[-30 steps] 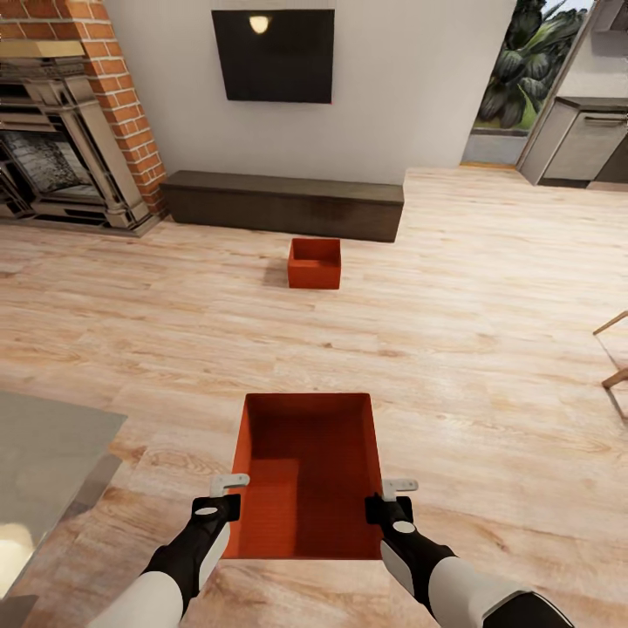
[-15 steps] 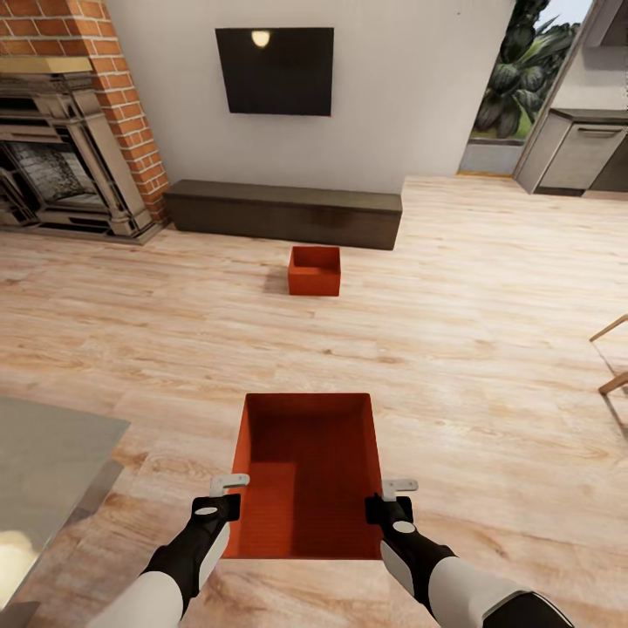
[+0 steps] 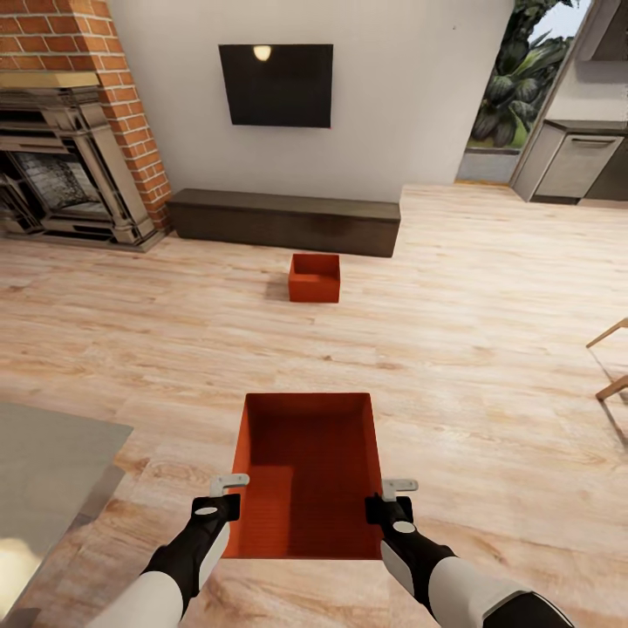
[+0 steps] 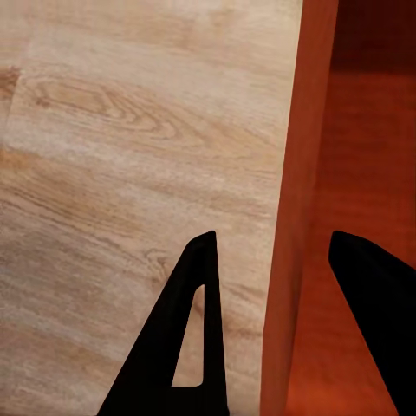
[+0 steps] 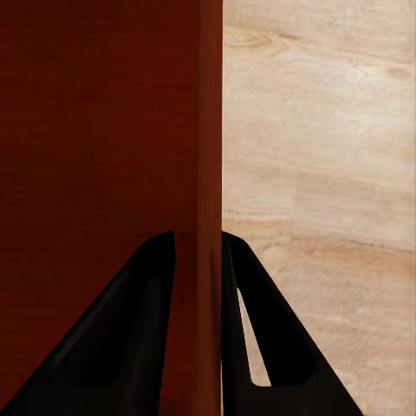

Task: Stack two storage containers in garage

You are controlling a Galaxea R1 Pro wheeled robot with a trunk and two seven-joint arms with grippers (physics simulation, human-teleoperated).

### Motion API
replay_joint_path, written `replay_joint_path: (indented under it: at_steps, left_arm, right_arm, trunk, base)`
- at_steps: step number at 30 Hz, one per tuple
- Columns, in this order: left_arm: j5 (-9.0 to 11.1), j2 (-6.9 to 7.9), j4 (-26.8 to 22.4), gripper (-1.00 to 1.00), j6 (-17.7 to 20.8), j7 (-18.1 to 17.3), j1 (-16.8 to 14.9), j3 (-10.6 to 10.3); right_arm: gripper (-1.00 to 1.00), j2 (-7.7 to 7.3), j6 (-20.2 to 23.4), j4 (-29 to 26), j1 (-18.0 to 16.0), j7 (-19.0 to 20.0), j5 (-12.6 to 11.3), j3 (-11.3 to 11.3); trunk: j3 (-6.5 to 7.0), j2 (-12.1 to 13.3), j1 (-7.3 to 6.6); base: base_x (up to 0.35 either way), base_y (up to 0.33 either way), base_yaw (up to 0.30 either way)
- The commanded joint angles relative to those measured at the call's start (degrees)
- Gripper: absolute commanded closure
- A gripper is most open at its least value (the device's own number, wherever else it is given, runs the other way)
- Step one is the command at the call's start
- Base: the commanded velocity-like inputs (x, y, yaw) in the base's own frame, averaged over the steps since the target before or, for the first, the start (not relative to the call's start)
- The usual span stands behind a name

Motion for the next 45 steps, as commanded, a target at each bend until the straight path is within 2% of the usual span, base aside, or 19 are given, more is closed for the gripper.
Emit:
replay_joint_path:
  at_steps: [1,23,45]
  left_arm:
    - [-0.8,-0.04,-0.14,1.0,0.4,0.08,0.0,0.49]
    - [-0.77,-0.04,-0.21,1.0,0.4,0.06,0.0,0.49]
    - [-0.77,-0.04,-0.35,1.0,0.31,0.25,0.0,0.44]
  right_arm:
    - [1.0,0.0,-0.37,0.08,-0.05,-0.21,-0.7,-0.36]
    - [1.0,-0.01,-0.38,0.08,-0.05,-0.21,-0.7,-0.45]
    - [1.0,-0.09,-0.46,0.08,-0.05,-0.21,-0.76,-0.45]
  trunk:
    - [0.22,0.37,-0.21]
    - [6.04,9.19,-5.05]
    - [7.92,9.19,-5.05]
  base:
    - [0.0,0.0,0.0]
    - [0.0,0.0,0.0]
    - [0.0,0.0,0.0]
